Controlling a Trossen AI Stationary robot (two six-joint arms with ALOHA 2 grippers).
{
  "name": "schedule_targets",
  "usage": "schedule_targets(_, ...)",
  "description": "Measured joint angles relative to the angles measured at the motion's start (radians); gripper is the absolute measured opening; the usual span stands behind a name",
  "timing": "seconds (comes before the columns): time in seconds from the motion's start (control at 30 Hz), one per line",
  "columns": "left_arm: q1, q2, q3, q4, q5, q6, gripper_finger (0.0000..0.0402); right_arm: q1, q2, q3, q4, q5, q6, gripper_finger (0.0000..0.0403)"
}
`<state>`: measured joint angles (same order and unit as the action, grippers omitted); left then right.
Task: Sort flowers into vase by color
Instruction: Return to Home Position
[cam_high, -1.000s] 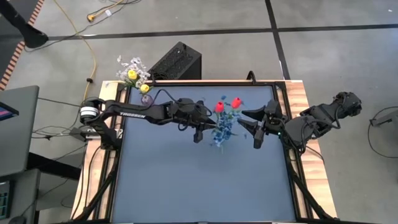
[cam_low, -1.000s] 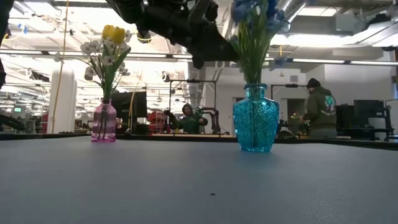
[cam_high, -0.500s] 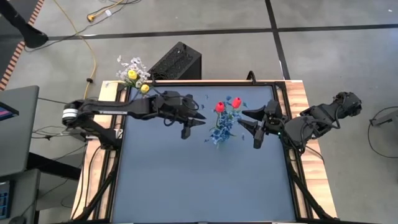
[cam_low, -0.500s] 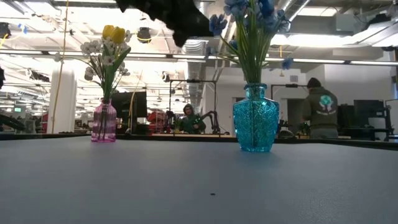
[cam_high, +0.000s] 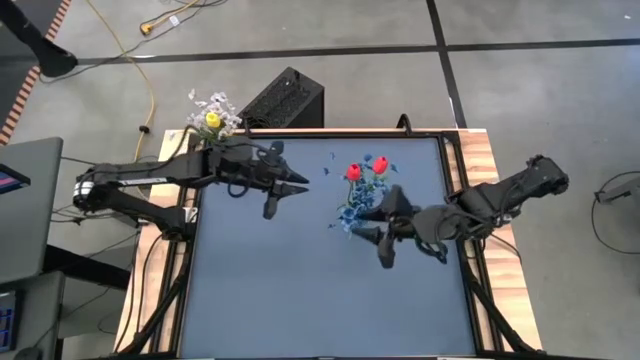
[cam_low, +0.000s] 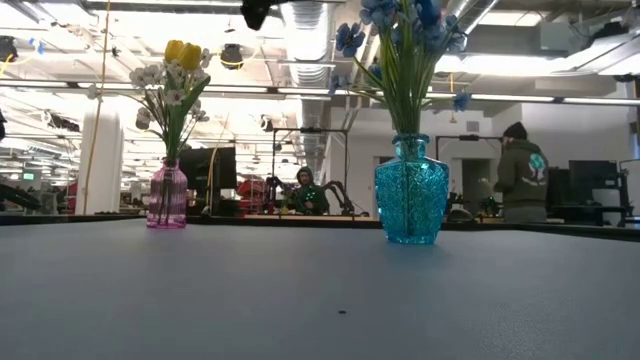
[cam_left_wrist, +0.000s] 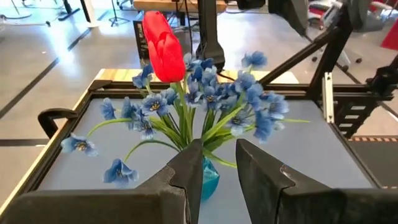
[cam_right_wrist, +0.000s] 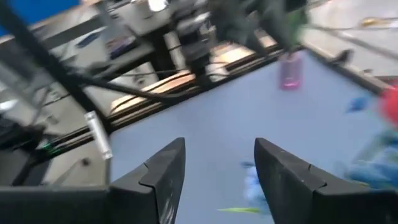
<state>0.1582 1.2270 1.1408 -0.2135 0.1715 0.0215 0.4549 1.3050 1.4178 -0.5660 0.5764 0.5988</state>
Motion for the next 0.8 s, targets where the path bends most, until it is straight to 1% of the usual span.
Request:
schedule_targets(0.07, -0.002, -0.031, 0.000, -0.024, 0.000, -0.008, 0.0085, 0.000, 0.015, 0.000, 0.040, -0.055, -0.033, 0.0205)
schedule_targets(0.13, -0.008, -0.064, 0.000, -0.047, 0.000, -0.009, 0.0085, 0.010, 0.023, 0.000, 0.054, -0.067, -0.056, 0.0178)
schedule_targets(0.2, -0.018, -0.097, 0.000, -0.063, -0.006, -0.008, 0.0083, 0.024, 0.023, 0.000, 0.036, -0.074, -0.074, 0.0136)
schedule_targets(0.27, -0.037, -0.132, 0.000, -0.085, -0.032, -0.008, 0.0079, 0.034, 0.023, 0.000, 0.023, -0.075, -0.091, 0.0083)
schedule_targets(0.33, -0.061, -0.171, -0.024, -0.066, -0.072, -0.013, 0.0071, 0.039, 0.023, 0.000, 0.010, -0.075, -0.120, 0.0029)
schedule_targets(0.37, -0.071, -0.198, -0.046, -0.059, -0.094, -0.015, 0.0067, 0.041, 0.023, -0.006, 0.020, -0.077, -0.136, 0.0019)
schedule_targets(0.43, -0.091, -0.250, -0.097, -0.040, -0.142, -0.017, 0.0057, 0.040, 0.011, -0.043, 0.054, -0.078, -0.152, 0.0021)
schedule_targets(0.57, -0.115, -0.369, -0.228, 0.031, -0.227, -0.047, 0.0037, 0.007, -0.050, -0.180, 0.146, -0.106, -0.129, 0.0022)
schedule_targets(0.73, -0.118, -0.507, -0.380, 0.154, -0.232, -0.124, 0.0014, -0.046, -0.167, -0.393, 0.349, -0.249, -0.102, 0.0017)
schedule_targets(0.8, -0.118, -0.563, -0.434, 0.171, -0.233, -0.144, 0.0006, -0.062, -0.207, -0.470, 0.420, -0.310, -0.102, 0.0017)
